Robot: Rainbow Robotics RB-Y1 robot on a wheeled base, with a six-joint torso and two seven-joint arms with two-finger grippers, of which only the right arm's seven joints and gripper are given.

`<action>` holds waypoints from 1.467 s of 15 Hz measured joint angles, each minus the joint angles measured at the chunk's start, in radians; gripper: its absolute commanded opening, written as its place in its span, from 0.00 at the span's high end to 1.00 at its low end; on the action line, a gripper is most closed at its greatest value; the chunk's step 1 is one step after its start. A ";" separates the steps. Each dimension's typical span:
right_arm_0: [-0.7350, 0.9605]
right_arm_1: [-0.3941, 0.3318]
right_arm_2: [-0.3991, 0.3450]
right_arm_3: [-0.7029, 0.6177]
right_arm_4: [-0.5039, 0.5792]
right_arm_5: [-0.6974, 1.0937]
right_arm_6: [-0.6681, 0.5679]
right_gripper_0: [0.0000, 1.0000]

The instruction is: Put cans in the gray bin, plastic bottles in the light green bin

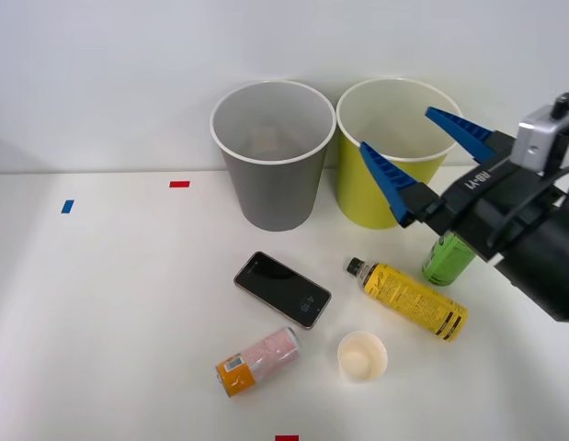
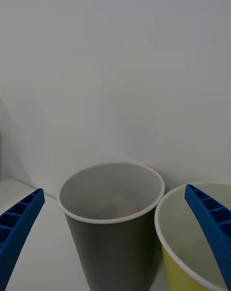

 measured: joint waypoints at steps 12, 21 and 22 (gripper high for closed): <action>0.430 0.370 -0.078 -0.009 0.068 -0.162 0.096 0.00; 0.499 0.513 -0.064 0.128 0.230 -0.314 0.132 0.00; 0.504 0.536 -0.064 0.129 0.237 -0.314 0.140 0.00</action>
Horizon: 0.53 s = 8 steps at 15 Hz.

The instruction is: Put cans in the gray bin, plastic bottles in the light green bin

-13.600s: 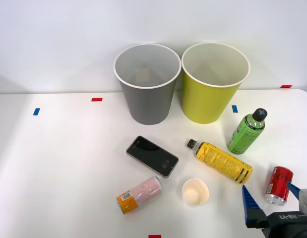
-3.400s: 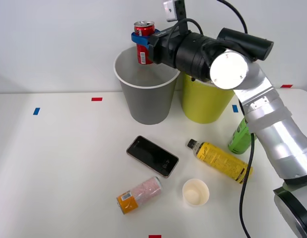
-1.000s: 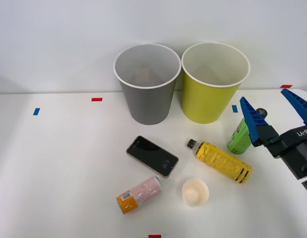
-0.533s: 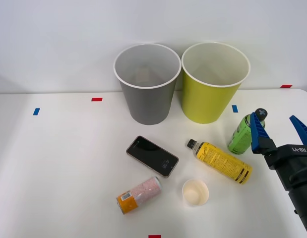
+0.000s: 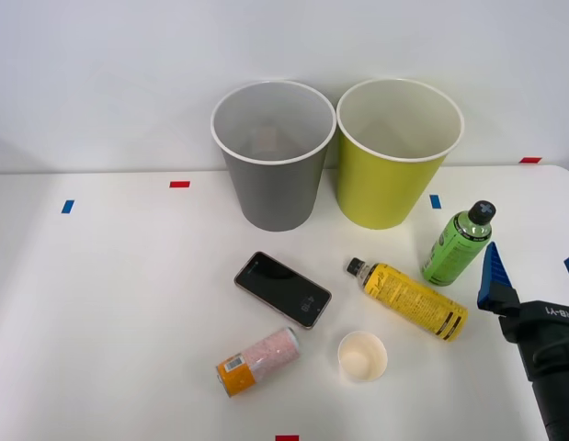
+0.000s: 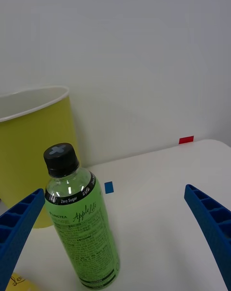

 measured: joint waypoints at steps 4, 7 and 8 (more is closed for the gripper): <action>0.012 0.038 0.000 0.000 0.027 0.000 0.036 0.00; 0.013 0.032 -0.003 0.000 0.063 0.001 0.032 0.00; 0.014 0.030 -0.004 0.001 0.088 0.001 0.020 0.00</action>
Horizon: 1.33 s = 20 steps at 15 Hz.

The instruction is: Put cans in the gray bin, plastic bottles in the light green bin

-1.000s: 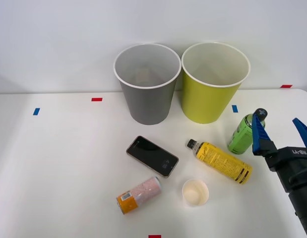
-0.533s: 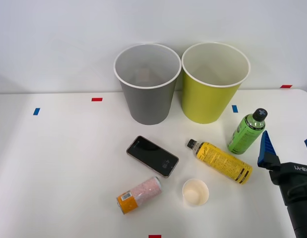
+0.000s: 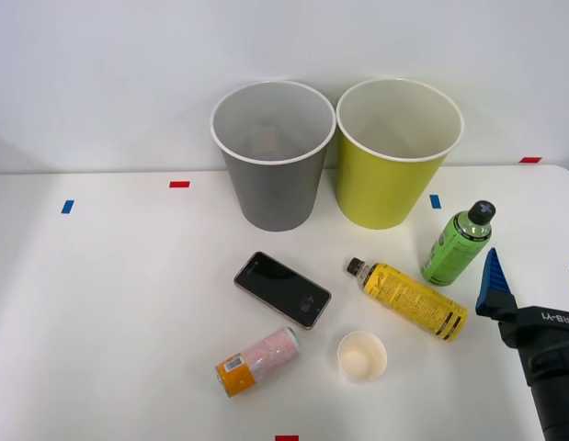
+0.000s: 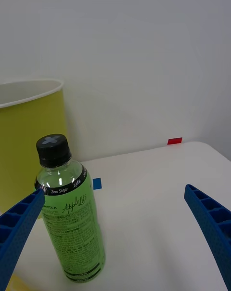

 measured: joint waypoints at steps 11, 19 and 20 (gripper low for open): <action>0.133 0.084 0.042 0.010 0.649 -0.111 -0.628 0.00; 0.247 -0.055 0.150 0.145 0.842 -0.384 -0.756 0.00; 0.269 -0.062 0.161 0.146 0.841 -0.391 -0.689 0.00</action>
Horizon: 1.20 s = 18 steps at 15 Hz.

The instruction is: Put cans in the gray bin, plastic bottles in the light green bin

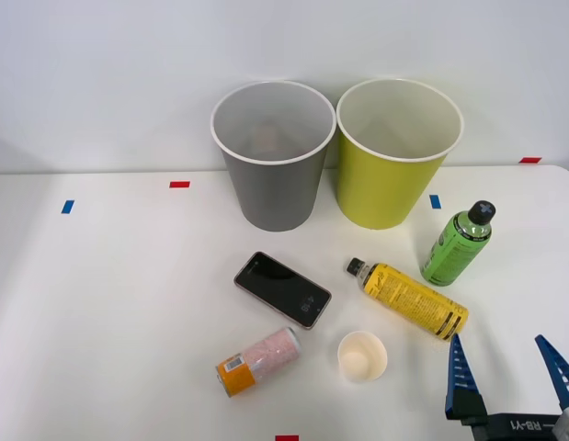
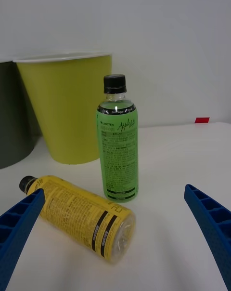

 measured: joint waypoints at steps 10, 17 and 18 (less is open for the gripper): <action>0.082 -0.098 0.175 0.121 -0.006 -0.175 0.148 0.00; 0.103 -0.105 0.188 0.121 0.002 -0.194 0.153 0.00; 0.108 -0.107 0.190 0.121 0.002 -0.193 0.154 0.00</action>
